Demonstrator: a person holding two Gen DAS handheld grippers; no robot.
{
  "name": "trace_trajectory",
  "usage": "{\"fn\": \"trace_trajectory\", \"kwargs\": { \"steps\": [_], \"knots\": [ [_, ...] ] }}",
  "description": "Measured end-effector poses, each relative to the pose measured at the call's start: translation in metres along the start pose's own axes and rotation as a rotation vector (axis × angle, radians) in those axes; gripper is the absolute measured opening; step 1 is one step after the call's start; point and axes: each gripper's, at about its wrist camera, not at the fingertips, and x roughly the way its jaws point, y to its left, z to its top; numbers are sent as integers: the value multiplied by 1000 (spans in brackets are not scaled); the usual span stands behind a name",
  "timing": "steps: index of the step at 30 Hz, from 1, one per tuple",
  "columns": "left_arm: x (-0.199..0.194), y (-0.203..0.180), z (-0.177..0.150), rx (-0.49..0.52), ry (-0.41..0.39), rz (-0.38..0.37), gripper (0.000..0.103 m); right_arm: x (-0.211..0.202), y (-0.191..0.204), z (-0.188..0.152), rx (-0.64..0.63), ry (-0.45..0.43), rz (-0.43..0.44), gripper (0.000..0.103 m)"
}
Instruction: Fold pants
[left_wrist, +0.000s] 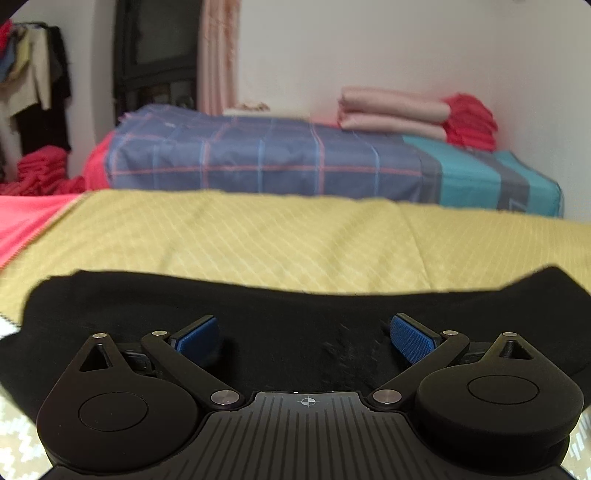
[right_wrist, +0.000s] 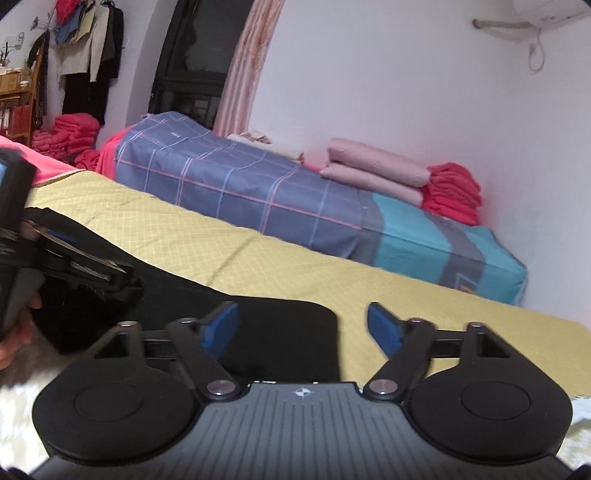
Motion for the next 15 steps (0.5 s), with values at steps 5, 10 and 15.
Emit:
{"fn": "trace_trajectory", "kwargs": {
  "steps": [5, 10, 15],
  "knots": [
    [-13, 14, 8, 1, -25, 135, 103, 71, 22, -12, -33, 204, 10, 64],
    [-27, 35, 7, 6, -43, 203, 103, 49, 39, 7, -19, 91, 23, 72],
    [-38, 55, 6, -28, -27, 224, 103, 81, 57, -4, -112, 209, 29, 77]
  ]
}}
